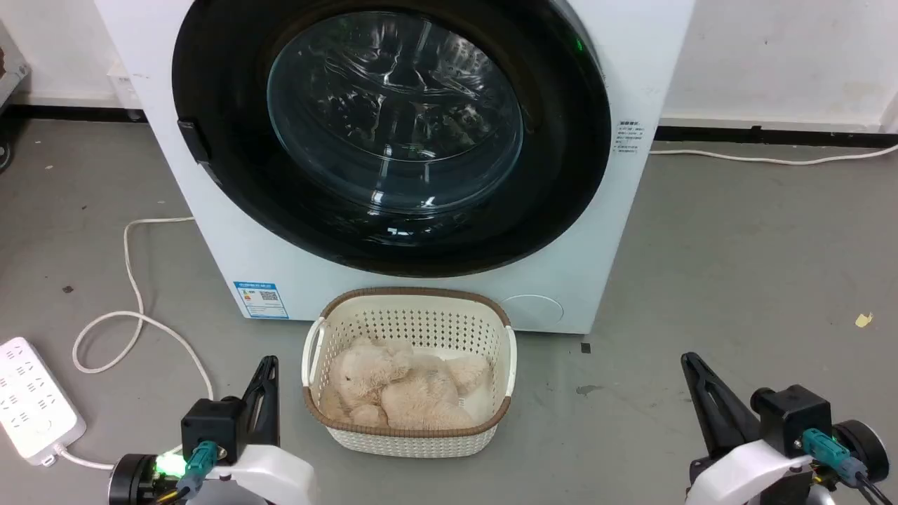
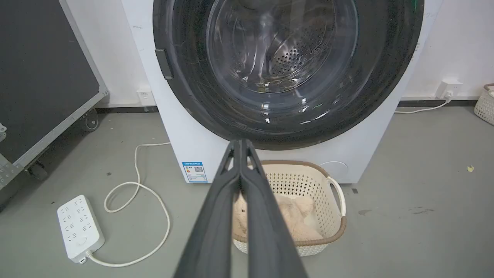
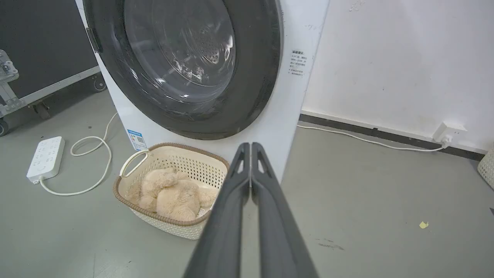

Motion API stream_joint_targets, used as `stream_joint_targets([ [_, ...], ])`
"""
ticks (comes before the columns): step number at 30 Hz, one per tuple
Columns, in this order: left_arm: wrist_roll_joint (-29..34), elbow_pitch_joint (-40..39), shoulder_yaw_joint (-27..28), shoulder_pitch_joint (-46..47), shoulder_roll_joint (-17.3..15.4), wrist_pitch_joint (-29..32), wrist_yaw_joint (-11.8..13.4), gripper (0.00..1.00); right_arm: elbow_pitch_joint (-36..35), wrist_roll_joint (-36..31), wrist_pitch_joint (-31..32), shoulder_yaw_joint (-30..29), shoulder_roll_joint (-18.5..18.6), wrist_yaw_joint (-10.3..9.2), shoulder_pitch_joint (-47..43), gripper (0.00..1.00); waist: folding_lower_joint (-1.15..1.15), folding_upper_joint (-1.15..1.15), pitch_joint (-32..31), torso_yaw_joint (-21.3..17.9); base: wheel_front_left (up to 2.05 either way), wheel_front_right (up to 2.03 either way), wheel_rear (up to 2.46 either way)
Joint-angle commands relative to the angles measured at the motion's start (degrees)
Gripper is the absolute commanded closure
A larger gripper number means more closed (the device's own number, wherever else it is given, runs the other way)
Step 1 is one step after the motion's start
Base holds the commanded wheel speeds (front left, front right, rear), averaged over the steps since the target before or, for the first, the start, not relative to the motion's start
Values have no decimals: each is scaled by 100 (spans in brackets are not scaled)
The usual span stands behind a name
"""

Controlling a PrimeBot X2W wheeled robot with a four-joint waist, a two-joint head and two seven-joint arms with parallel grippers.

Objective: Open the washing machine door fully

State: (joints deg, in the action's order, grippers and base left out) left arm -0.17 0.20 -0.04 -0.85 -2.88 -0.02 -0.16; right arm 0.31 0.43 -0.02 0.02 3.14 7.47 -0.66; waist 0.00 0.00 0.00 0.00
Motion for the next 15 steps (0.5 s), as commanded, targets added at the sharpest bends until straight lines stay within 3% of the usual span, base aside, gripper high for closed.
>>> stream_joint_targets([
  [1,17,-20,4,85,1,2,16,100,-31,-43,2,-2,-26,2,66,100,0,0,0,0,0,0,0],
  [15,17,-20,4,85,1,2,16,100,-31,-43,2,-2,-26,2,66,100,0,0,0,0,0,0,0],
])
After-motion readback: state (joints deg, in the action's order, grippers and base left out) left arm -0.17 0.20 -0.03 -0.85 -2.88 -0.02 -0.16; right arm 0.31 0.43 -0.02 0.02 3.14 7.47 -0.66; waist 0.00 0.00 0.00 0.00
